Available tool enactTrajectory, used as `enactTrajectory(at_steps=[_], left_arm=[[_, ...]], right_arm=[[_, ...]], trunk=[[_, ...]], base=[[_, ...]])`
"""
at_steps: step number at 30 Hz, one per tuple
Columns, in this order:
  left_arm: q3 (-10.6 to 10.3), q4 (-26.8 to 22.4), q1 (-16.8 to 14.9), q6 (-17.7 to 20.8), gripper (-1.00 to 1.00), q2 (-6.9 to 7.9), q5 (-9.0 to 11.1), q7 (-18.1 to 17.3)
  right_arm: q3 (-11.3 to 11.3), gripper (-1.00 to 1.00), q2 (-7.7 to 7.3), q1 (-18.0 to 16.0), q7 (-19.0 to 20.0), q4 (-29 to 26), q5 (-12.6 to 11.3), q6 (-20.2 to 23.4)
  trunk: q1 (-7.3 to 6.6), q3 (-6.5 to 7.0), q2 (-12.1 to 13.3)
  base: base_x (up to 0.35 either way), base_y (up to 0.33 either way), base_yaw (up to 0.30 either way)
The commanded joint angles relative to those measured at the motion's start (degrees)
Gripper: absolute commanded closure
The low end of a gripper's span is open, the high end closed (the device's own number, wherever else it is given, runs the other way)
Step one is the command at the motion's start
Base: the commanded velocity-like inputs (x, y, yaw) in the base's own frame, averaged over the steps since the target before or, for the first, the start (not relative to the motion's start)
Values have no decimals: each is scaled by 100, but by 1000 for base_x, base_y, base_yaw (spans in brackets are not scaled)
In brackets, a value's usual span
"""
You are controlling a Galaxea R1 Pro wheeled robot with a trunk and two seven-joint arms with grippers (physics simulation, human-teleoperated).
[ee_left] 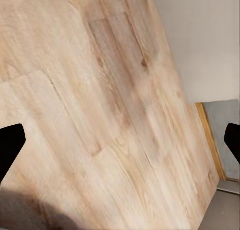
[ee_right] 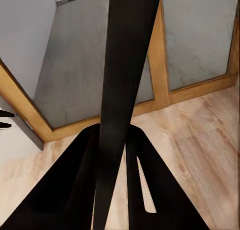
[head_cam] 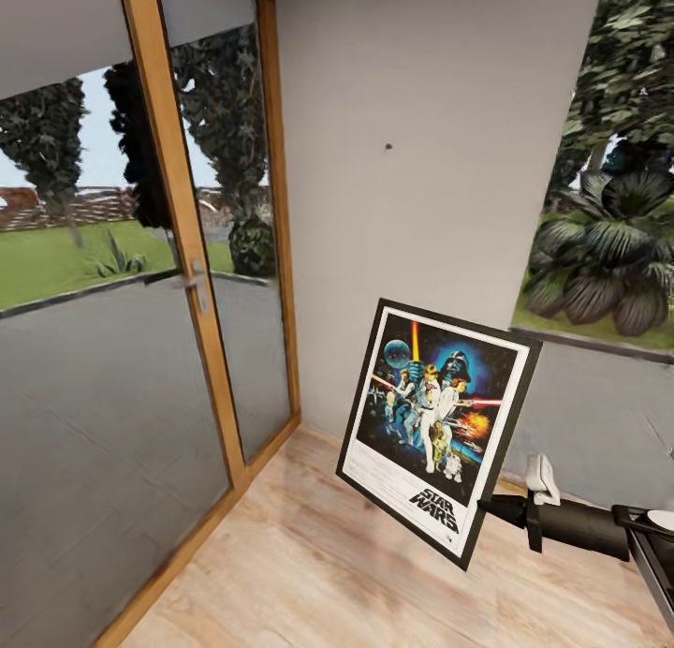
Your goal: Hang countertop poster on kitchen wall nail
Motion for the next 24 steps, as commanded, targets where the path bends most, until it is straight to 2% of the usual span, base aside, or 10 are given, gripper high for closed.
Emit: enactTrajectory(at_steps=[1,6,9,17,24], left_arm=[[-47,-3,-3,-37,-100,6,38,-7],[-73,-3,-3,-48,-100,-16,38,-7],[-87,-3,-3,-57,-100,-84,38,-7],[-98,-3,-3,-63,-100,-145,37,-7],[-103,-3,-3,-64,-100,-149,36,-7]], right_arm=[[-5,100,2,-7,45,-2,-3,85],[-5,100,3,-7,48,-2,-3,85],[-5,100,3,-7,48,-2,-3,85],[-5,100,3,-7,48,-2,-3,85],[-5,100,3,-7,51,-2,-3,80]], trunk=[[6,-8,-9],[6,-6,-9],[6,0,-9],[6,17,-9],[6,20,-9]], base=[[293,231,-277],[245,194,-289],[71,57,-298],[60,54,-292],[217,247,-81]])
